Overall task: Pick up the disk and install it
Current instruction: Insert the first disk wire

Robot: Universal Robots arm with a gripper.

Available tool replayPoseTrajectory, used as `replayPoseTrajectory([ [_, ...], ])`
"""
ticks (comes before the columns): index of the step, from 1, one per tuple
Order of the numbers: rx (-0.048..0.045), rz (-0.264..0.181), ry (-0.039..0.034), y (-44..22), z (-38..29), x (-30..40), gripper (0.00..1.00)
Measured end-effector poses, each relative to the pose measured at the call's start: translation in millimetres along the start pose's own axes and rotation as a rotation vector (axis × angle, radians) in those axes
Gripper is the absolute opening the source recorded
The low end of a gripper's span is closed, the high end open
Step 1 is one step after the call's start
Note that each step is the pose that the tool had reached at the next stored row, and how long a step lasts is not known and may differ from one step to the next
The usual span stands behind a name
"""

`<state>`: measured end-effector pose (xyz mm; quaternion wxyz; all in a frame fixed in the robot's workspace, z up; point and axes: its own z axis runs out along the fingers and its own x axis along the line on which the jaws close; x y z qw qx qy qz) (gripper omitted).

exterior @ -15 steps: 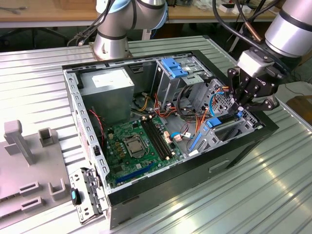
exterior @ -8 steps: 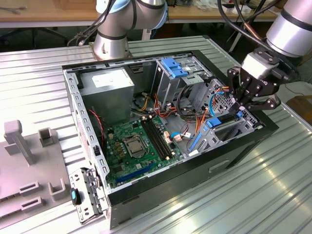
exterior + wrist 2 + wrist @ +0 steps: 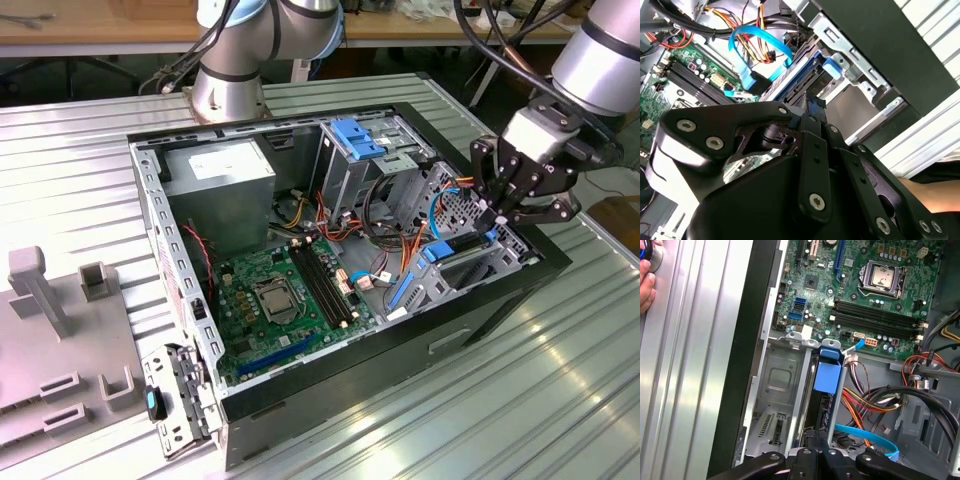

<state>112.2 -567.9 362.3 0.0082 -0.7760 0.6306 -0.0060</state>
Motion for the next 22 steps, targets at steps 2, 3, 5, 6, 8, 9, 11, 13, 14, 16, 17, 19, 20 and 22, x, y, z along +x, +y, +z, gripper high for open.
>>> replayPoseTrajectory([
  [2, -0.0001, -0.003, 0.0, -6.7, 0.1, 1.4, 0.11],
  [3, 0.0, -0.003, -0.0001, -9.4, 0.2, 1.8, 0.11],
  [5, -0.0001, -0.005, 0.0001, -12.4, 0.2, 2.1, 0.11],
  [6, -0.0001, -0.008, 0.0, -13.9, 0.3, 2.3, 0.11],
  [8, 0.0, -0.04, -0.0006, -15.0, 0.1, 2.0, 0.11],
  [9, -0.0001, -0.065, -0.0013, -15.0, 0.1, 2.0, 0.11],
  [11, -0.0001, -0.112, -0.0021, -15.2, 0.0, 1.9, 0.11],
  [13, -0.0002, -0.126, -0.0022, -16.0, -0.1, 1.2, 0.11],
  [14, -0.0003, -0.132, -0.0021, -16.8, 0.0, 0.4, 0.11],
  [16, -0.001, -0.141, 0.0001, -19.2, 0.0, -2.2, 0.11],
  [17, -0.0017, -0.142, 0.0025, -20.3, 0.1, -4.0, 0.11],
  [19, -0.0035, -0.143, 0.009, -22.5, 0.1, -7.5, 0.11],
  [20, -0.0045, -0.144, 0.0125, -23.6, 0.2, -9.5, 0.11],
  [22, -0.0059, -0.147, 0.0173, -25.5, 0.2, -12.7, 0.11],
])
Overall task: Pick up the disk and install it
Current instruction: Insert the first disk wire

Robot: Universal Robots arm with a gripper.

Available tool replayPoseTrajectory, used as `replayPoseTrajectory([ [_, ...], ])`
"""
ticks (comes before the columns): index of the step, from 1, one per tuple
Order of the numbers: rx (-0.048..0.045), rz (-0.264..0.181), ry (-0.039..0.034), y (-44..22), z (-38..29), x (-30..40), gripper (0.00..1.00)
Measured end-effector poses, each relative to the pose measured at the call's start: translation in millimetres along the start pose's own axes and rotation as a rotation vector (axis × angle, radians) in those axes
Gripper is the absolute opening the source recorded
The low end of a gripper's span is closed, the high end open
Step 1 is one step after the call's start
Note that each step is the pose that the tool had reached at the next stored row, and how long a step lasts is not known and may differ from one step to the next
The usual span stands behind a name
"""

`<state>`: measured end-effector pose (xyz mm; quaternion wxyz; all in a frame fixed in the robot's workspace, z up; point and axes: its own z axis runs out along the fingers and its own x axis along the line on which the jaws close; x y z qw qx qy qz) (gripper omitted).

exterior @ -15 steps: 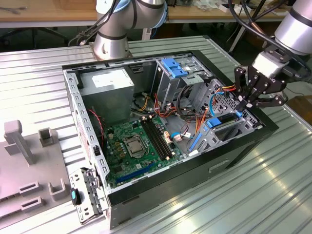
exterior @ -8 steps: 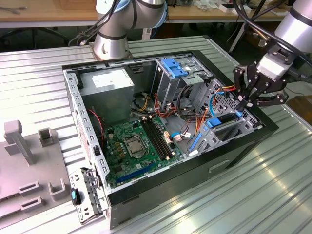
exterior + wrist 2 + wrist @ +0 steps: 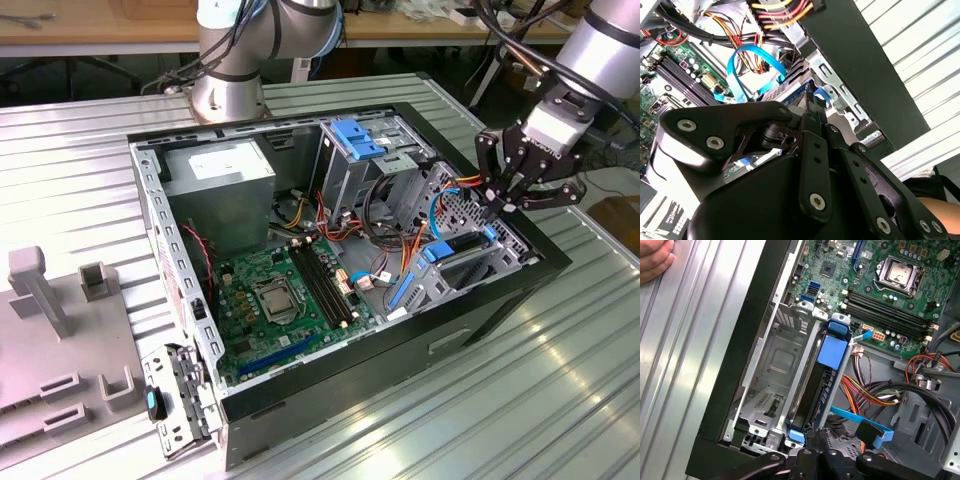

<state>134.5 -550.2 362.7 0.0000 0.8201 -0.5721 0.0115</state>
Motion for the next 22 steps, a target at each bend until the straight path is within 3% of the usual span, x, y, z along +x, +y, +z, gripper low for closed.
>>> replayPoseTrajectory([
  [1, -0.0007, -0.001, 0.0018, -1.0, 0.0, -1.4, 0.11],
  [3, -0.0037, -0.014, 0.0107, -5.6, -0.1, -10.7, 0.11],
  [6, -0.0029, -0.066, 0.0114, -6.0, -0.1, -11.7, 0.11],
  [8, -0.0015, -0.126, 0.0108, -6.3, -0.2, -12.6, 0.11],
  [9, -0.0027, -0.132, 0.0138, -7.1, -0.4, -14.5, 0.11],
  [11, -0.0093, -0.133, 0.029, -12.2, -4.1, -24.6, 0.11],
  [16, -0.0156, -0.135, 0.043, -18.2, -10.6, -35.2, 0.11],
  [19, -0.021, -0.138, 0.0554, -21.4, -13.4, -40.5, 0.11],
  [22, -0.0208, -0.155, 0.0569, -23.7, -13.5, -45.0, 0.11],
])
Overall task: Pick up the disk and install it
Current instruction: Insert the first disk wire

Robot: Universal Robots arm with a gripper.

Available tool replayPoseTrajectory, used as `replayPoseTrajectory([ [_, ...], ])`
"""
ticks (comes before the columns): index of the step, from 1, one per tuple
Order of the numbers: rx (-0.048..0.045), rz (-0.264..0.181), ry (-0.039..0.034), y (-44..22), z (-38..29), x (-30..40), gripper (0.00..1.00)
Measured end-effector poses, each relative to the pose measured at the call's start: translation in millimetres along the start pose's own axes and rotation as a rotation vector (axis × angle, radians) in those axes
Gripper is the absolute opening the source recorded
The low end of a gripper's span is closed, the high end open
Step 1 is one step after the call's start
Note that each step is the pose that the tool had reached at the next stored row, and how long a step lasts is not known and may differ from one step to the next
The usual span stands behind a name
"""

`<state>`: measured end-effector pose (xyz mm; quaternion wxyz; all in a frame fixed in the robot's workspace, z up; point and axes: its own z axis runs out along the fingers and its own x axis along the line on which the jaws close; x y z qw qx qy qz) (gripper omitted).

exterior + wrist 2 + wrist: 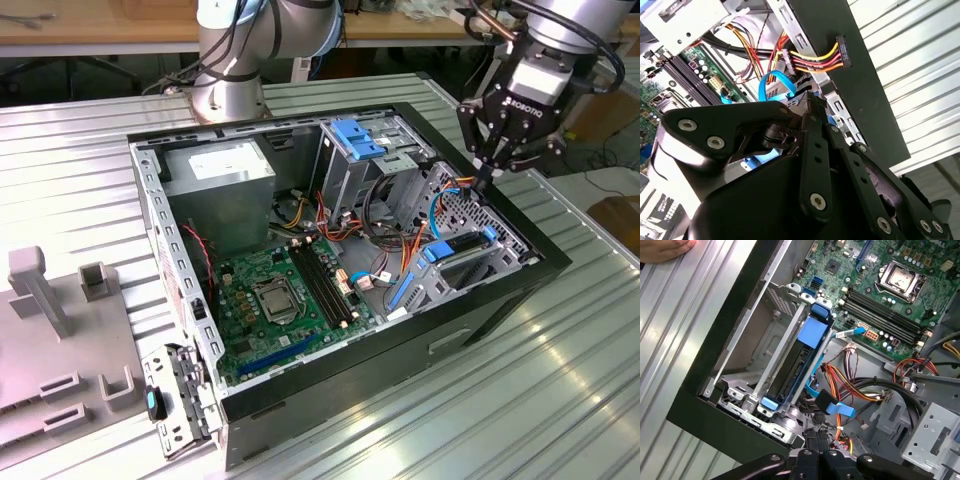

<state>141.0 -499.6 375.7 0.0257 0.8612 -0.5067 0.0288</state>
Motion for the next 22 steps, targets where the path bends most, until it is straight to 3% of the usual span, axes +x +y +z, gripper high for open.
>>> replayPoseTrajectory([
  [2, 0.0024, -0.032, 0.0006, -0.7, -0.1, -0.9, 0.11],
  [4, 0.0079, -0.104, 0.0016, -0.9, -0.1, -1.4, 0.11],
  [10, 0.0179, -0.237, 0.0036, -1.8, -0.3, -3.1, 0.11],
  [22, 0.0269, -0.361, 0.0061, -6.9, -0.3, -5.6, 0.11],
])
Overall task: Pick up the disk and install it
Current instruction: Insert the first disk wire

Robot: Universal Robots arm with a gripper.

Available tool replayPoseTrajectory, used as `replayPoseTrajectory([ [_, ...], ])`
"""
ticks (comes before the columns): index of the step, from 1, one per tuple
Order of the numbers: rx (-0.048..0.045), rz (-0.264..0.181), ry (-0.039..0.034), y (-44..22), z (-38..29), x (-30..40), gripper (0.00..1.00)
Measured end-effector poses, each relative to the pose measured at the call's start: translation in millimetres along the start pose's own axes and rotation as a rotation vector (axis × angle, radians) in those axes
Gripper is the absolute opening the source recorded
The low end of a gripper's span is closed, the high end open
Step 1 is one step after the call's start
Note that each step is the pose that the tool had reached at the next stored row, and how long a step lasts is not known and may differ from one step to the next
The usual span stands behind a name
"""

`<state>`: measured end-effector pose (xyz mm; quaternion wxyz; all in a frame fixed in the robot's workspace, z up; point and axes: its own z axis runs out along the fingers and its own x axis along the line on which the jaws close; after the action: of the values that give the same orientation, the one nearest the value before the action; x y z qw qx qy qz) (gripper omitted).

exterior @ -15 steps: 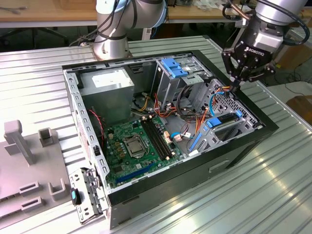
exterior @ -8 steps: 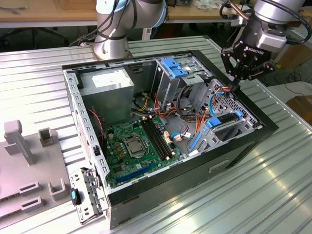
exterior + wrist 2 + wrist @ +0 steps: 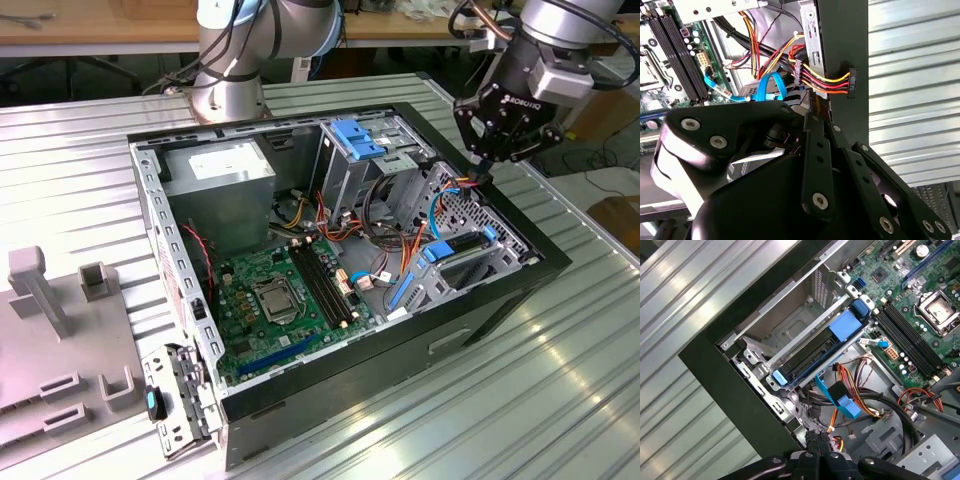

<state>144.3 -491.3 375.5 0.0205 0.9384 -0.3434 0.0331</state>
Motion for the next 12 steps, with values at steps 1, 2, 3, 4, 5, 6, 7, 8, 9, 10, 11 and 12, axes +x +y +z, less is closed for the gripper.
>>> replayPoseTrajectory([
  [1, 0.0014, -0.021, 0.0004, -0.3, 0.1, 0.3, 0.11],
  [2, 0.0032, -0.043, 0.0008, -0.5, 0.3, 0.6, 0.11],
  [3, 0.0042, -0.057, 0.001, -0.6, 0.4, 0.8, 0.11],
  [4, 0.0056, -0.076, 0.0014, -0.8, 0.5, 1.0, 0.11],
  [5, 0.0068, -0.093, 0.0017, -1.0, 0.7, 1.2, 0.18],
  [6, 0.0078, -0.108, 0.002, -1.4, 1.0, 1.6, 0.18],
  [7, 0.0084, -0.118, 0.0023, -1.7, 1.1, 1.9, 0.18],
  [8, 0.009, -0.13, 0.0027, -2.2, 1.4, 2.6, 0.18],
  [9, 0.0093, -0.14, 0.0033, -2.8, 1.6, 3.2, 0.18],
  [10, 0.0094, -0.148, 0.0037, -3.2, 1.8, 3.7, 0.19],
  [11, 0.0096, -0.156, 0.0043, -3.7, 1.9, 4.2, 0.19],
  [12, 0.0089, -0.218, 0.0092, -6.6, 2.9, 7.7, 0.33],
])
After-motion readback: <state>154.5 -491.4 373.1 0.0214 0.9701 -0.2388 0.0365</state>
